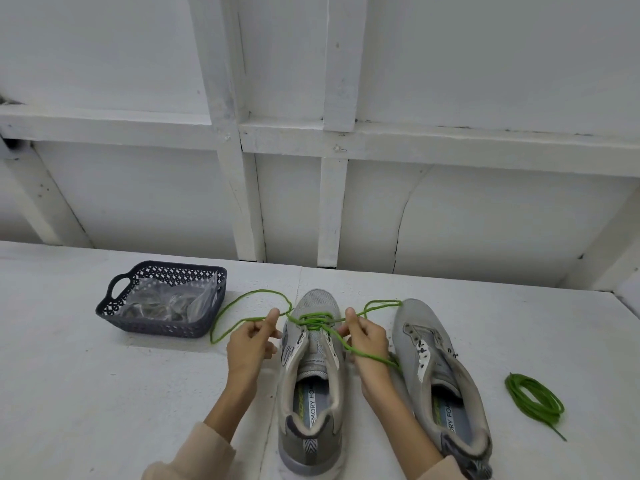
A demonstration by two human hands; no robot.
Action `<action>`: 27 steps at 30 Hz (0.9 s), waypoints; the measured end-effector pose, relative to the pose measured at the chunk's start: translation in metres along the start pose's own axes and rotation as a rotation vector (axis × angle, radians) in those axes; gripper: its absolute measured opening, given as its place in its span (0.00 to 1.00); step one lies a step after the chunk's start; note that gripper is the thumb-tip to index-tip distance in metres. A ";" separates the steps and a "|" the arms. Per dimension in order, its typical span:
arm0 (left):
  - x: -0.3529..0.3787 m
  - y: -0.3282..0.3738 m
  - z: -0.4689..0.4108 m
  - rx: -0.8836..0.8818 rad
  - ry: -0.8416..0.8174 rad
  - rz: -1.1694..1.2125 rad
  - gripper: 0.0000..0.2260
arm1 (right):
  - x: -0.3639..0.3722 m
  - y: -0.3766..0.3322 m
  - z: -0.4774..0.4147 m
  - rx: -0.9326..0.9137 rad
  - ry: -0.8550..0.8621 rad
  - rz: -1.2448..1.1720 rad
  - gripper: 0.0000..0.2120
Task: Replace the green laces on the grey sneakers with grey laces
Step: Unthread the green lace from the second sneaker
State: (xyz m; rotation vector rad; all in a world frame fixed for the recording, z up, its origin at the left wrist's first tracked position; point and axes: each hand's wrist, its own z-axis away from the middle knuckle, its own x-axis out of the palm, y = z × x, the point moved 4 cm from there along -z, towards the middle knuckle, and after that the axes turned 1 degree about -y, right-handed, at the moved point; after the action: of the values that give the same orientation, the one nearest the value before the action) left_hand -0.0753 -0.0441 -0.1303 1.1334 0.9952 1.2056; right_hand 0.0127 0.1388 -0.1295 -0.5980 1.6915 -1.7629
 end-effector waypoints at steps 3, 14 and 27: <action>0.007 -0.007 0.002 0.013 -0.127 -0.062 0.12 | 0.003 -0.009 0.003 -0.051 -0.070 -0.002 0.12; 0.013 0.006 -0.002 0.348 -0.156 -0.538 0.03 | 0.005 -0.019 -0.004 -0.267 -0.072 0.388 0.02; 0.028 0.035 -0.004 0.660 -0.155 -1.092 0.05 | 0.022 -0.031 -0.005 -0.362 -0.224 0.849 0.09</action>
State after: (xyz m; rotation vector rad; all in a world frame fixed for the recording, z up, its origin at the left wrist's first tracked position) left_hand -0.0818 -0.0157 -0.0964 0.8882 1.6275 -0.1018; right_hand -0.0098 0.1268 -0.1014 -0.1525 1.7428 -0.7757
